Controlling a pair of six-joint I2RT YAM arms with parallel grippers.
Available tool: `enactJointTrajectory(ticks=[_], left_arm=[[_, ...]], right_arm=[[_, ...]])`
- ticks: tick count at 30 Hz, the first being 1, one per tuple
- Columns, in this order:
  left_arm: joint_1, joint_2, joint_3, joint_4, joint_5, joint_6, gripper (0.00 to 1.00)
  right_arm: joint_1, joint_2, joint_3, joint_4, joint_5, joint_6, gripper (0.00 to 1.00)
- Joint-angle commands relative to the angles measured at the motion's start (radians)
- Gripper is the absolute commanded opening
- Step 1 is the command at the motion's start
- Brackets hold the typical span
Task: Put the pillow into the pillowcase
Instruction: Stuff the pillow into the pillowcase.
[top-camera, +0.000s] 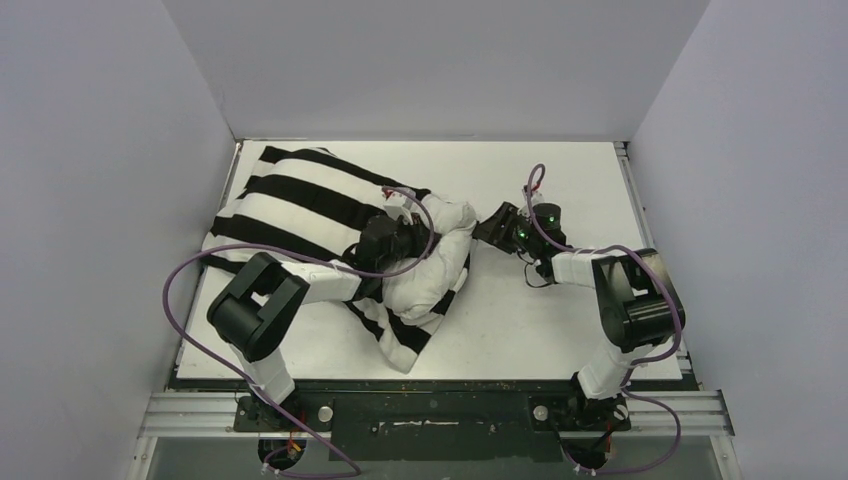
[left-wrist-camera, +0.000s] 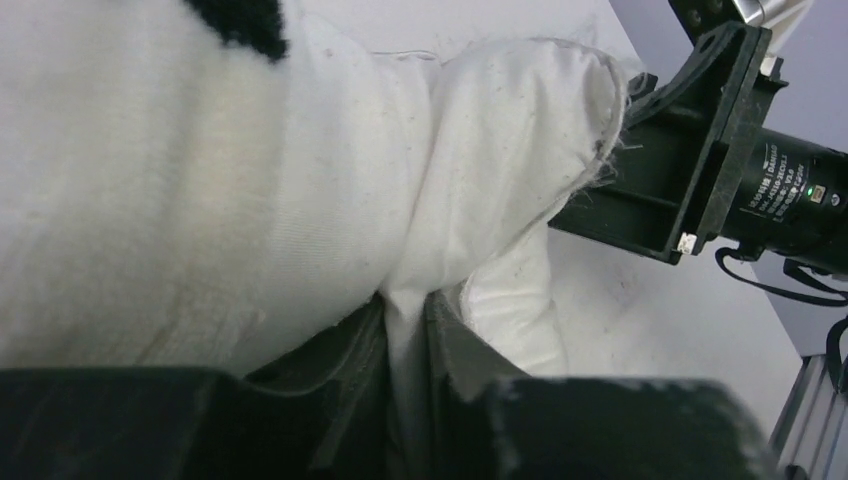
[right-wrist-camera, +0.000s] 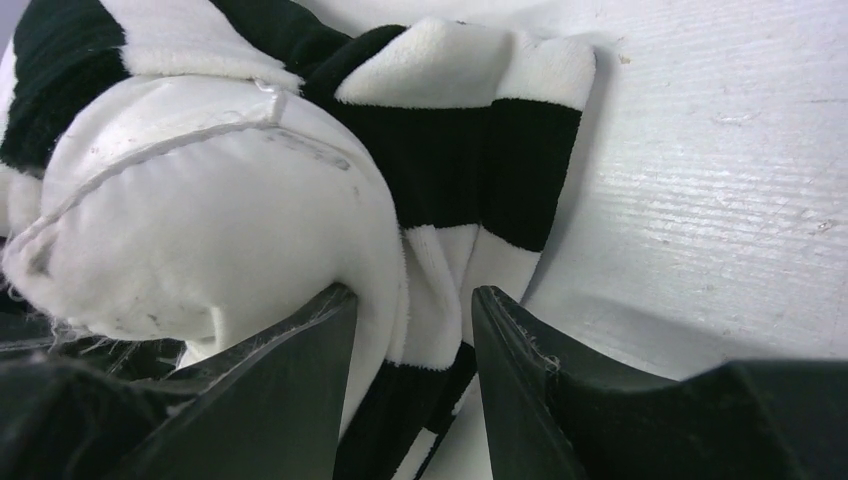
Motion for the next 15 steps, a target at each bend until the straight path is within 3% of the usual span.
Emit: enactJointTrajectory(ticks=[1, 4, 8, 15], left_arm=[[0.002, -0.002, 0.083, -0.443, 0.086, 0.081, 0.22], [-0.058, -0.05, 0.198, -0.54, 0.021, 0.156, 0.37], [-0.113, -0.044, 0.36, -0.666, -0.055, 0.236, 0.53], [-0.199, -0.005, 0.531, -0.776, -0.4, 0.33, 0.57]], right_arm=[[-0.006, -0.012, -0.02, 0.172, -0.022, 0.056, 0.46], [-0.006, 0.022, -0.047, 0.3, -0.086, 0.093, 0.44], [-0.006, 0.029, -0.058, 0.325, -0.113, 0.104, 0.39], [-0.007, 0.0, -0.09, 0.333, -0.115, 0.109, 0.39]])
